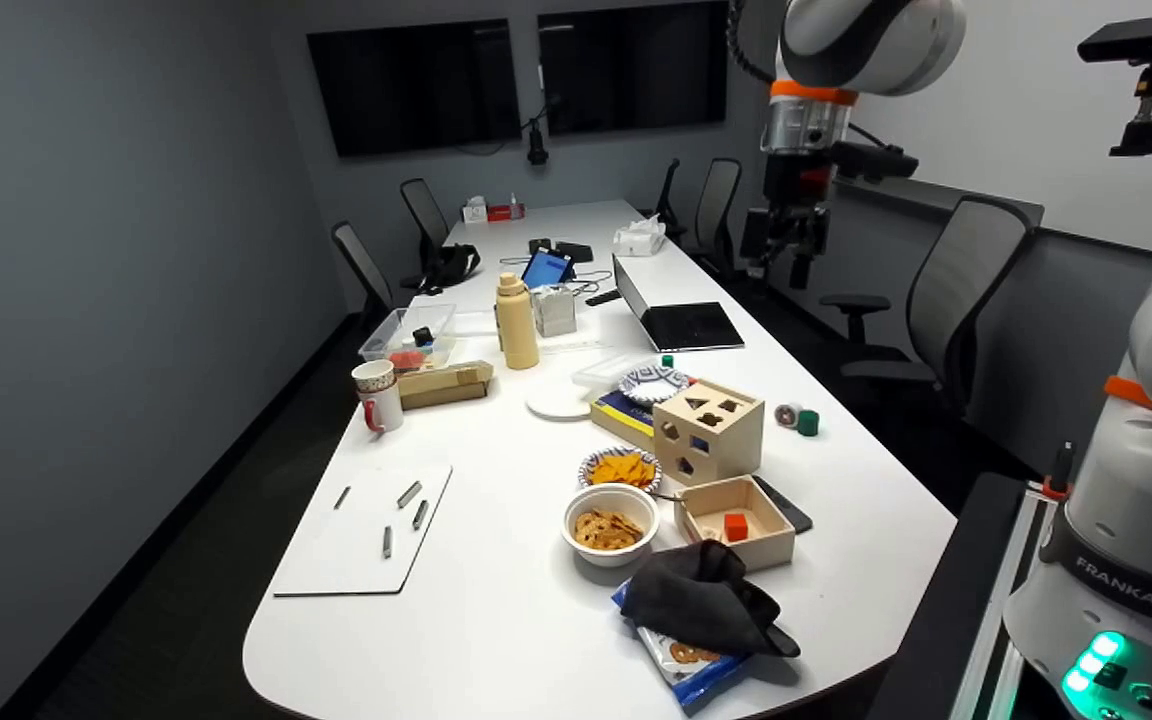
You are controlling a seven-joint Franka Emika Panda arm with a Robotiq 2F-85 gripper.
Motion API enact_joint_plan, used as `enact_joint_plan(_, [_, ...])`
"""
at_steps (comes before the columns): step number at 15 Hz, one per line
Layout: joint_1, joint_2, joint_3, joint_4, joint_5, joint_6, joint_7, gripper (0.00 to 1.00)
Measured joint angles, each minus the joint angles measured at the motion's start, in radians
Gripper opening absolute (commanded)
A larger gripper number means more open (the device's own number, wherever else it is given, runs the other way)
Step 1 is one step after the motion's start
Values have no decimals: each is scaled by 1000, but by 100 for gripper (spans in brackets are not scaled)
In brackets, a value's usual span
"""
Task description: Press a button on the grey remote.
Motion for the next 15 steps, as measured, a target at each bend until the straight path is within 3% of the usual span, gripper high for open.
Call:
enact_joint_plan(4, [-12,142,-85,-66,65,222,-106,98])
enact_joint_plan(5, [-12,179,-98,-77,83,271,-128,74])
enact_joint_plan(7, [-13,254,-114,-91,116,355,-164,70])
enact_joint_plan(15, [-29,517,-106,-103,239,566,-248,7])
